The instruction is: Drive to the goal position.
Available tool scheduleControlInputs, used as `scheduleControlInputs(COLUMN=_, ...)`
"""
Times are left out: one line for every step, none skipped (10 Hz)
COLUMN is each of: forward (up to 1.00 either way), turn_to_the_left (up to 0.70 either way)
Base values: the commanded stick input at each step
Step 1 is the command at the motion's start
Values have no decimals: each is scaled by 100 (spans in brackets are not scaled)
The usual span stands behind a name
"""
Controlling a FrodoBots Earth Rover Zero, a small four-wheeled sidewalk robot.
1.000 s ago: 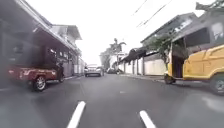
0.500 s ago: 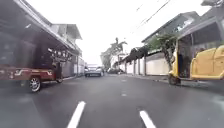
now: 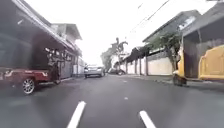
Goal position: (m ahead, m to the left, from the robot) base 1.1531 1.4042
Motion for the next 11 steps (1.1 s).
scheduleControlInputs(forward=70, turn_to_the_left=0)
scheduleControlInputs(forward=70, turn_to_the_left=0)
scheduleControlInputs(forward=70, turn_to_the_left=-4)
scheduleControlInputs(forward=70, turn_to_the_left=-12)
scheduleControlInputs(forward=70, turn_to_the_left=-23)
scheduleControlInputs(forward=70, turn_to_the_left=-33)
scheduleControlInputs(forward=70, turn_to_the_left=-28)
scheduleControlInputs(forward=70, turn_to_the_left=-19)
scheduleControlInputs(forward=70, turn_to_the_left=-10)
scheduleControlInputs(forward=70, turn_to_the_left=-1)
scheduleControlInputs(forward=70, turn_to_the_left=0)
